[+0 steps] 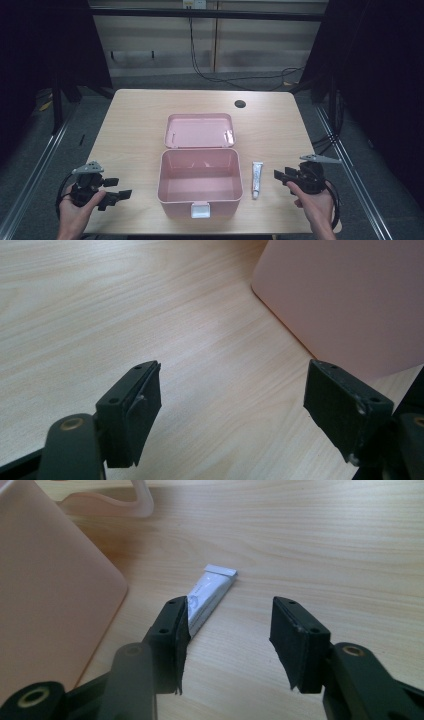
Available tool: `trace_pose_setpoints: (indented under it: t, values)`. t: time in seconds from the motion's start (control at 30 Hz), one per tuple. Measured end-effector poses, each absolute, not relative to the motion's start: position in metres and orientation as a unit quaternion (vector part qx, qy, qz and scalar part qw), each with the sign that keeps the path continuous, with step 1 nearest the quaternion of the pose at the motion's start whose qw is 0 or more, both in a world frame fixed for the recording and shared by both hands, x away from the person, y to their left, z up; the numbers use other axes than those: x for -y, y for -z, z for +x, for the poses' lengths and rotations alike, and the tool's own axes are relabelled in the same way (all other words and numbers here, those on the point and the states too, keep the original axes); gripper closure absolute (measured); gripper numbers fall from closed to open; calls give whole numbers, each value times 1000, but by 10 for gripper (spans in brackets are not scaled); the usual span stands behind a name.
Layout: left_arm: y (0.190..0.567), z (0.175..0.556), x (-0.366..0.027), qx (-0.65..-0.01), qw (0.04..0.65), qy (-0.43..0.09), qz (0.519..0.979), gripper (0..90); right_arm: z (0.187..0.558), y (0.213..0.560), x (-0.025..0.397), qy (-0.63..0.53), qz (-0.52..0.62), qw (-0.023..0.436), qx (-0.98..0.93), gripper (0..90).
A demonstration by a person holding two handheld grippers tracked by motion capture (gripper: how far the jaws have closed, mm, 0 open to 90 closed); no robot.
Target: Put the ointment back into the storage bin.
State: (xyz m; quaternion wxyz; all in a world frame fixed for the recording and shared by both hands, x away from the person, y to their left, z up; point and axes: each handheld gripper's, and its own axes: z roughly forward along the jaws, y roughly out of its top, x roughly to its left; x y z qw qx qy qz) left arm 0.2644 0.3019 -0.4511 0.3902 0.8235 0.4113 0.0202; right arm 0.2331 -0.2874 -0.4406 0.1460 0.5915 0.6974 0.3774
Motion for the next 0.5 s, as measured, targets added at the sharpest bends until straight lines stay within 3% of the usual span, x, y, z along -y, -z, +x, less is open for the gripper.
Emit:
trace_pose_setpoints:
  t: [0.23, 0.4, 0.5]
  values:
    - [451, 264, -302, -412, 390, -21, 824, 229, 241, 431, 272, -355, 601, 98, -709, 575]
    - [451, 264, -302, -412, 389, -21, 823, 229, 249, 426, 264, -333, 602, 93, -720, 621]
    - [452, 265, -302, -411, 389, -19, 824, 229, 257, 425, 258, -308, 598, 59, -737, 613]
